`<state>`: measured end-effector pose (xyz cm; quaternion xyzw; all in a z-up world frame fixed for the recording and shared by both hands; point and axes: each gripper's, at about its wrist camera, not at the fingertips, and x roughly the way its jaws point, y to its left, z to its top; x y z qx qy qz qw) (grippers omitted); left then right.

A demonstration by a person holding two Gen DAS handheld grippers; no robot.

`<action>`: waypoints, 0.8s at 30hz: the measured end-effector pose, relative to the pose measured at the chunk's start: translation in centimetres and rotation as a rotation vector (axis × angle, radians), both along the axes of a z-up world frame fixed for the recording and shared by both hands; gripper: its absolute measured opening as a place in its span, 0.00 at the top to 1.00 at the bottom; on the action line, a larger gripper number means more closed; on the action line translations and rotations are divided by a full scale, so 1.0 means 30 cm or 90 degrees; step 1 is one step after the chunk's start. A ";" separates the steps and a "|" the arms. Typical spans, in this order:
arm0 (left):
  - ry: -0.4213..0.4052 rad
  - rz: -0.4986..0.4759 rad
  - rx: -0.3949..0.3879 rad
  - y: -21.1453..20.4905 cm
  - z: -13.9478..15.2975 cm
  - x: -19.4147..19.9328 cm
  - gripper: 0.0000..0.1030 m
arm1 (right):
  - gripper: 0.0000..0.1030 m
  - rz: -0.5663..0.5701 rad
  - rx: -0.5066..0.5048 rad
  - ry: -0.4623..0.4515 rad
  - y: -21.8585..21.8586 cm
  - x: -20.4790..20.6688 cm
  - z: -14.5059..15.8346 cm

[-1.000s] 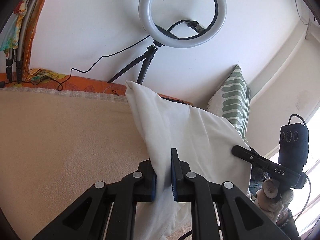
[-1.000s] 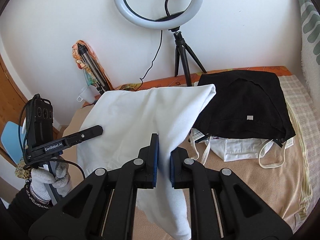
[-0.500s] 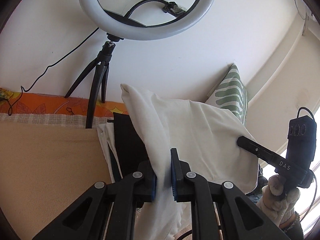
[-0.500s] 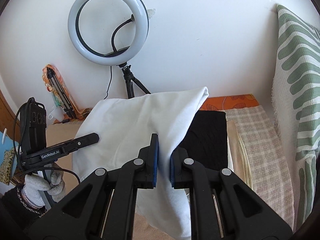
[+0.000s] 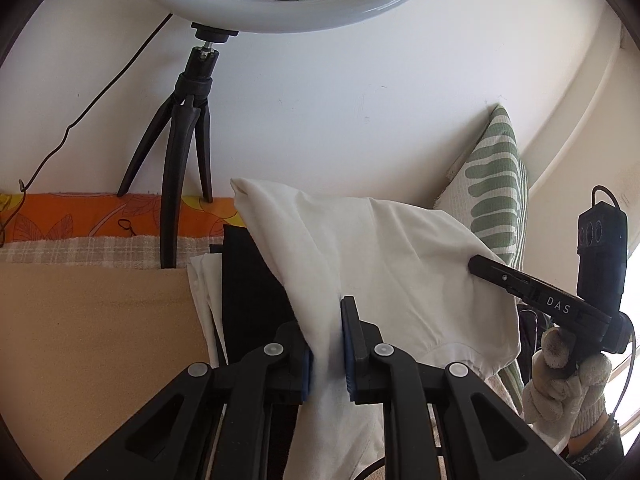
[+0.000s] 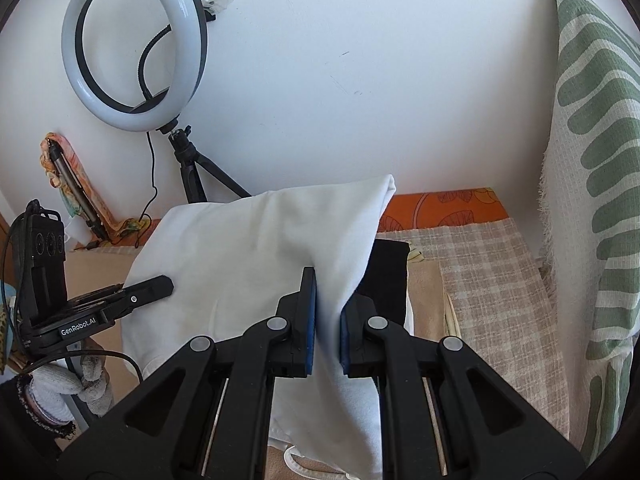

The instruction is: Fold small clothes

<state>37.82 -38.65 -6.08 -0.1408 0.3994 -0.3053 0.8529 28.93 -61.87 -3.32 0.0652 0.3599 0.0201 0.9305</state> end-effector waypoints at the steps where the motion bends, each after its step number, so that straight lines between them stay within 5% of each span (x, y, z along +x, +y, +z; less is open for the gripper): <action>1: -0.002 0.009 0.013 0.001 0.001 -0.003 0.79 | 0.89 -0.019 -0.010 0.001 -0.005 0.007 -0.007; 3: 0.003 0.014 0.019 0.006 0.007 -0.005 0.53 | 0.80 -0.044 -0.001 0.004 -0.020 0.013 -0.006; 6: -0.013 0.009 0.037 0.011 0.026 -0.021 0.48 | 0.57 -0.057 0.003 -0.017 -0.022 -0.006 0.021; 8: -0.025 0.003 0.053 0.002 0.040 -0.030 0.36 | 0.52 -0.055 -0.011 -0.028 -0.008 -0.021 0.045; 24: -0.092 -0.018 0.088 0.021 0.160 -0.227 0.08 | 0.25 -0.084 -0.023 -0.061 0.053 -0.181 0.142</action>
